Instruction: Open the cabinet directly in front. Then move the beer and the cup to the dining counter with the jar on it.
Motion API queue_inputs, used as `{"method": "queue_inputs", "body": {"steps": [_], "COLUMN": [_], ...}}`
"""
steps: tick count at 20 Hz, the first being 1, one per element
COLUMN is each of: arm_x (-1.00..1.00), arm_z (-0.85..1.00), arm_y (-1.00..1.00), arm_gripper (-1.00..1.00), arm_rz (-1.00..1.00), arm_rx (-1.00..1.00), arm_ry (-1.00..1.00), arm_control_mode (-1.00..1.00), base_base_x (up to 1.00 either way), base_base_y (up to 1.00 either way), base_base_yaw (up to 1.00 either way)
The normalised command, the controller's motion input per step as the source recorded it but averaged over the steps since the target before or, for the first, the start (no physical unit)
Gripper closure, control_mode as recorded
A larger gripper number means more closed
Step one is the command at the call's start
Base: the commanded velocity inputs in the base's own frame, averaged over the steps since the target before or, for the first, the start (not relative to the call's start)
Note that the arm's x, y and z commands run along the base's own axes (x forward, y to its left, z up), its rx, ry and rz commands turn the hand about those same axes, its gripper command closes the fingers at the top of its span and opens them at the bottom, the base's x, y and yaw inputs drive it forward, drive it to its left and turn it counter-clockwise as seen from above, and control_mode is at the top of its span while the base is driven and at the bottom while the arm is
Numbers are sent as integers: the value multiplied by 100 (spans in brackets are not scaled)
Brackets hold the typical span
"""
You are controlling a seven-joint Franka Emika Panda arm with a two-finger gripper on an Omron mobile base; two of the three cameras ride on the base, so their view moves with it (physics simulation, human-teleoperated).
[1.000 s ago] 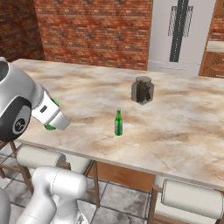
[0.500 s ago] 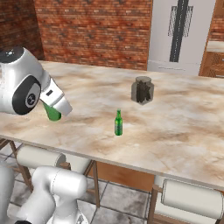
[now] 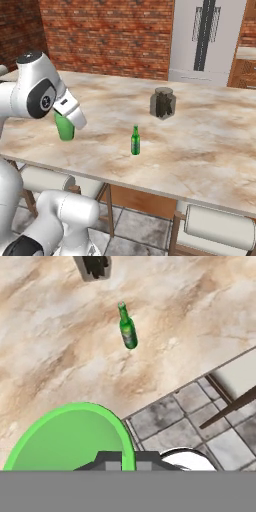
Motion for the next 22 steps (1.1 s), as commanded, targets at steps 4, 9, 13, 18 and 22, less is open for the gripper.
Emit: {"method": "queue_inputs", "body": {"steps": [4,9,13,18,22], "arm_x": [1,4,13,23,28], "arm_z": [-63,-44,-31,-24,-21], "arm_y": [0,0,0,0,0], "arm_gripper": [100,100,100,100,100], "arm_rz": [0,-1,-5,-3,0], "arm_rx": [0,0,0,0,0], "arm_ry": [4,-3,-16,-8,-1], "arm_control_mode": [-100,-100,-100,-100,-100], "base_base_x": [0,0,0,0,0], "base_base_y": [0,0,0,0,0], "base_base_yaw": [0,0,0,0,0]}}
